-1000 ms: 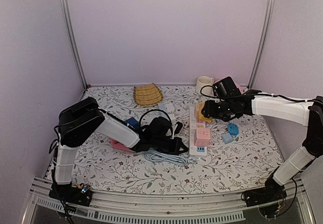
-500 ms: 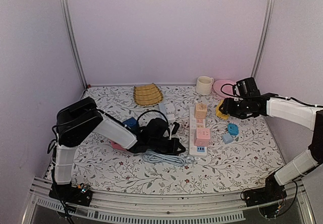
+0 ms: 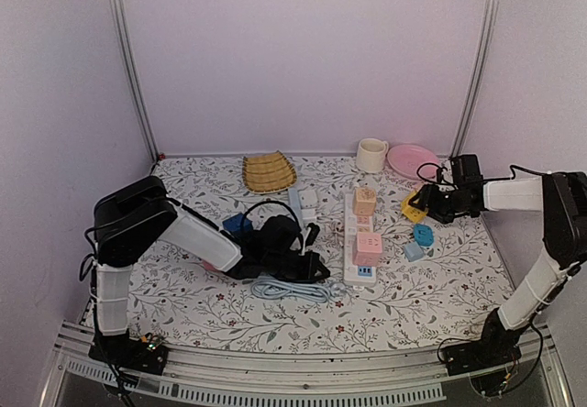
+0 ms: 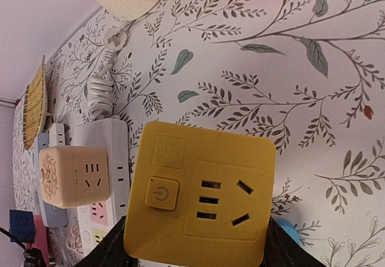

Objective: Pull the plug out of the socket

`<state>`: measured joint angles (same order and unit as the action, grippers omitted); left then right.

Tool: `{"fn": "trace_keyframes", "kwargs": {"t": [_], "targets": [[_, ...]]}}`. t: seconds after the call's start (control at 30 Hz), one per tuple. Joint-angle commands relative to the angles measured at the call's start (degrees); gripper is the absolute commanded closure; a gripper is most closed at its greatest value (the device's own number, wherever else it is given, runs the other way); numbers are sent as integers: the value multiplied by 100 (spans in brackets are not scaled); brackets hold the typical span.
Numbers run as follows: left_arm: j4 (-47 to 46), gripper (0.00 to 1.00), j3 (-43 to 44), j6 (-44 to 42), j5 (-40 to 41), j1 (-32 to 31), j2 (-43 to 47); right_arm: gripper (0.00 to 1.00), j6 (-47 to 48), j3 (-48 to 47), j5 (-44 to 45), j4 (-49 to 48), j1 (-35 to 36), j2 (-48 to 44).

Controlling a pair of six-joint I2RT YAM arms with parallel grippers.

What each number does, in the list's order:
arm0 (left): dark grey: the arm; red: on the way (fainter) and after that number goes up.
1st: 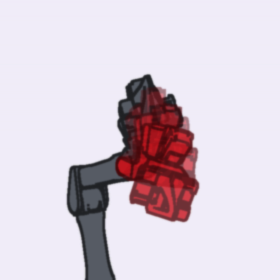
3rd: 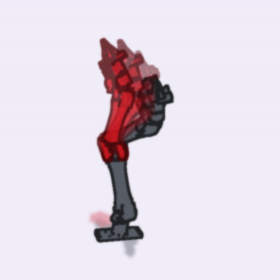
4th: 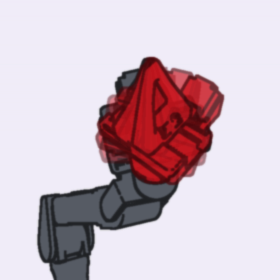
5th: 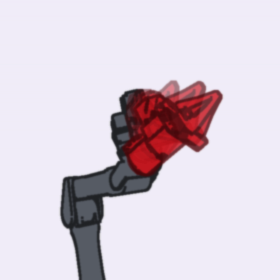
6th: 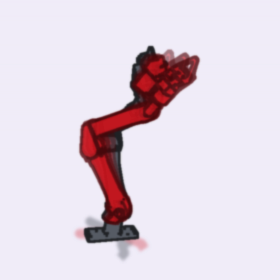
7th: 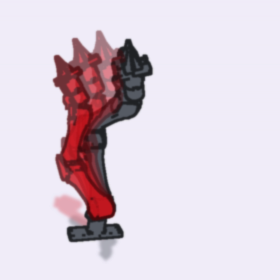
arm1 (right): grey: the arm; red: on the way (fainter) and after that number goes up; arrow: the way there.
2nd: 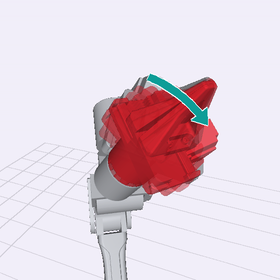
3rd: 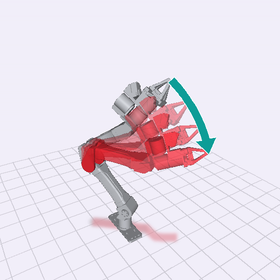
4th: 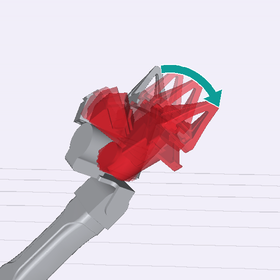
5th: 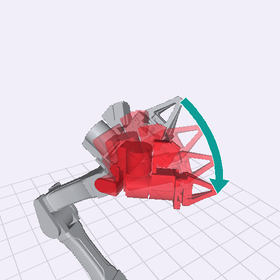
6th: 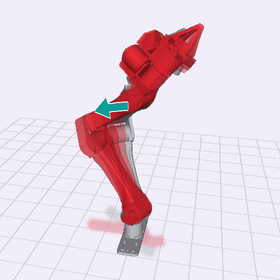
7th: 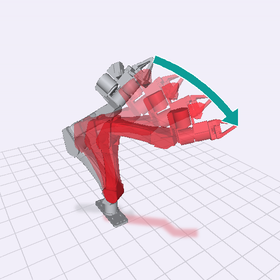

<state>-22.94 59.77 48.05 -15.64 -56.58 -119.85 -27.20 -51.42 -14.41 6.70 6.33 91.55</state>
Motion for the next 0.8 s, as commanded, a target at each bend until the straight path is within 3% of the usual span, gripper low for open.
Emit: {"fn": "trace_keyframes", "kwargs": {"t": [0.0, 0.33, 0.77], "targets": [[216, 98, -147, -68, 100, 10, 165, 65, -129, 231, -1038, -736, 36, 191], [243, 97, 15, -116, 41, 48, 39, 65, -465, 1680, -1314, -961, 715, -526], [251, 97, 268, -191, -127, 181, -216, 62, -972, 3180, -1513, 254, 905, -2997]]}}
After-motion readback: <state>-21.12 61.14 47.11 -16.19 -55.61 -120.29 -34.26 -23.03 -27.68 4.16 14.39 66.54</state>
